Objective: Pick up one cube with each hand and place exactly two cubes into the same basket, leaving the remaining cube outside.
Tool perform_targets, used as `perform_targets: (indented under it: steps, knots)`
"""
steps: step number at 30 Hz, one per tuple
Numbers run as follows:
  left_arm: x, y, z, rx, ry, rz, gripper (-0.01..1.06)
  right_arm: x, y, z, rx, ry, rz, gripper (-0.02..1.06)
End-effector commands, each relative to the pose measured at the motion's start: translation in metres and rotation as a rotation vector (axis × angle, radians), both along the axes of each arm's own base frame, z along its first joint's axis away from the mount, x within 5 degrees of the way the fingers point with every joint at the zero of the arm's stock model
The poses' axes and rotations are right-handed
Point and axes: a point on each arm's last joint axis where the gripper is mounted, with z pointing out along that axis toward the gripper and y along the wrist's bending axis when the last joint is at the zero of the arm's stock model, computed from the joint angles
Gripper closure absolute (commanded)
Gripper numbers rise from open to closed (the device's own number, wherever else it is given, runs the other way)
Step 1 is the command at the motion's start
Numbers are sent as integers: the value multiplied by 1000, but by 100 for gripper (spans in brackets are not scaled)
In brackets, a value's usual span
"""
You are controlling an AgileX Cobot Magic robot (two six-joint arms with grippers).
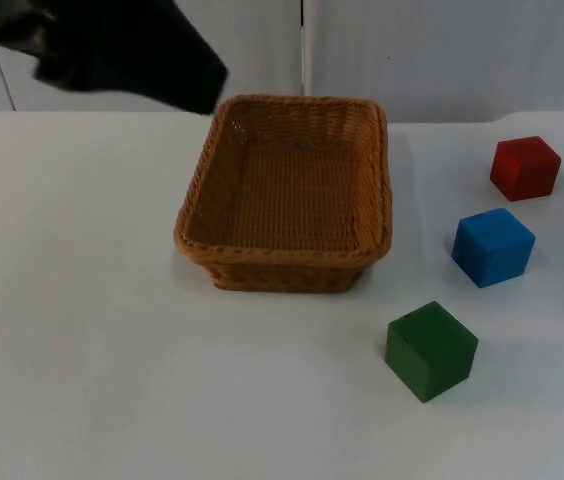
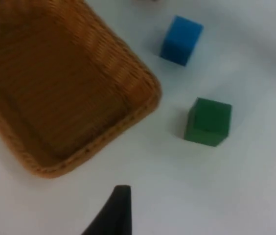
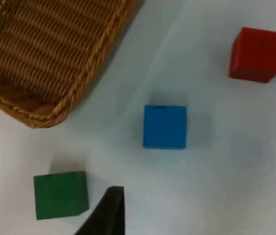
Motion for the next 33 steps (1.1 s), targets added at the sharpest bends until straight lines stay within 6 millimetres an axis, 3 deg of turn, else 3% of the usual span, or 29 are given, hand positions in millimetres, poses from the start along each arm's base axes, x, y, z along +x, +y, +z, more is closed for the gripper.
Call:
perform_targets:
  steps: [1,11,18,33]
  knots:
    - [5,-15,-5,27,-1,-38,0,6,8,-2,-10,-17,29,0]
    - [21,-85,-32,242,22,-179,0,34,24,-23,-17,60,54,0]
    - [14,-127,-58,357,19,-285,0,51,32,-40,-42,89,55,0]
    - [18,-191,-113,484,49,-364,0,84,70,-95,-110,122,78,0]
